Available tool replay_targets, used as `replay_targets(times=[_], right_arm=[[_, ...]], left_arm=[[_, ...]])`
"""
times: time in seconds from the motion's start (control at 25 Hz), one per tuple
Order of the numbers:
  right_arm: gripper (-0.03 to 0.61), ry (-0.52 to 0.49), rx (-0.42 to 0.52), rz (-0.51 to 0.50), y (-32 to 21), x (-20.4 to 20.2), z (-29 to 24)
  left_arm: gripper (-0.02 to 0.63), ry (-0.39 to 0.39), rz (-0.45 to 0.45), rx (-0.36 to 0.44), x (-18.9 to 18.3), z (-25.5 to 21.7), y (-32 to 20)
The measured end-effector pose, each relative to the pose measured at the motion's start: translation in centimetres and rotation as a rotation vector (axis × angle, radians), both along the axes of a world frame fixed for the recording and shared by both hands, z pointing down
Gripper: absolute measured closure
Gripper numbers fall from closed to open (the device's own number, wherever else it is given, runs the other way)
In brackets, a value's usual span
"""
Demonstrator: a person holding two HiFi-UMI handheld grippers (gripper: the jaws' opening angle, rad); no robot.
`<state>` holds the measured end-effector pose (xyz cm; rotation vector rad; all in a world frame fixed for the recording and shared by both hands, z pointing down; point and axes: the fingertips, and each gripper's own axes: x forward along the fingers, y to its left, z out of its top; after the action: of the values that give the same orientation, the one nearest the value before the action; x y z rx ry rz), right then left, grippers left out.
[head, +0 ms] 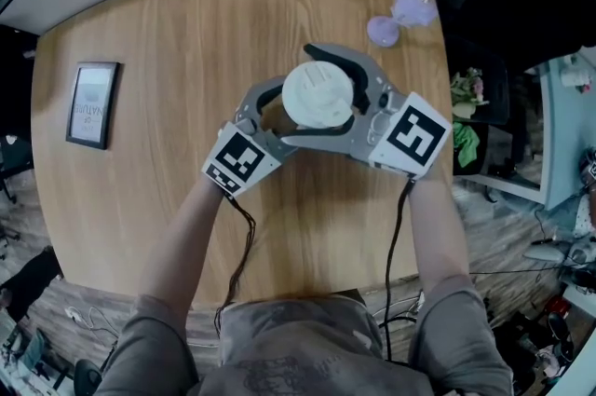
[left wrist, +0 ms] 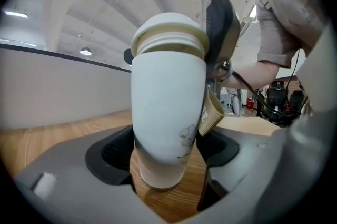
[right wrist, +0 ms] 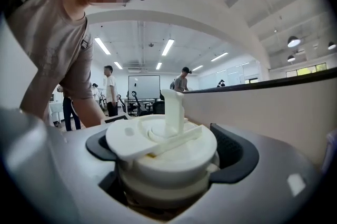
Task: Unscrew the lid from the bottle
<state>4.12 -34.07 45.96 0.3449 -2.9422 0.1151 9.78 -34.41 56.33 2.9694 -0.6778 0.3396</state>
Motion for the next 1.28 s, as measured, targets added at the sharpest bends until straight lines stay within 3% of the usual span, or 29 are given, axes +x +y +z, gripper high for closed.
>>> replay_targets(times=[0.16, 0.24, 0.36, 0.6, 0.8, 1.04, 1.28], right_arm=[[0.069, 0.033, 0.037, 0.036, 0.2, -0.3, -0.8], [0.069, 0.024, 0.044, 0.063, 0.4, -0.3, -1.6], [0.069, 0.019, 0.047, 0.12, 0.4, -0.1, -2.7], [0.069, -0.05, 0.068, 0.212, 1.1, 1.2, -7.8], [0.069, -0.109, 0.086, 0.317, 1.9, 2.8, -12.8], [0.069, -0.117, 0.133, 0.431, 4.6, 3.7, -18.8], [0.068, -0.118, 0.172, 0.483, 9.1, 3.8, -24.0]], left_arm=[[0.243, -0.049, -0.036, -0.012, -0.2, 0.3, -0.1], [0.209, -0.074, -0.059, -0.027, -0.7, 0.6, 0.1], [0.189, -0.069, -0.107, -0.06, -2.1, 0.1, 0.3], [0.186, -0.116, -0.126, -0.063, -4.0, -3.5, 2.0], [0.189, -0.087, -0.147, -0.049, -5.3, -8.1, 3.8], [0.298, -0.027, -0.197, 0.01, -8.3, -15.4, 6.4], [0.408, 0.012, -0.276, 0.037, -11.3, -22.3, 9.2]])
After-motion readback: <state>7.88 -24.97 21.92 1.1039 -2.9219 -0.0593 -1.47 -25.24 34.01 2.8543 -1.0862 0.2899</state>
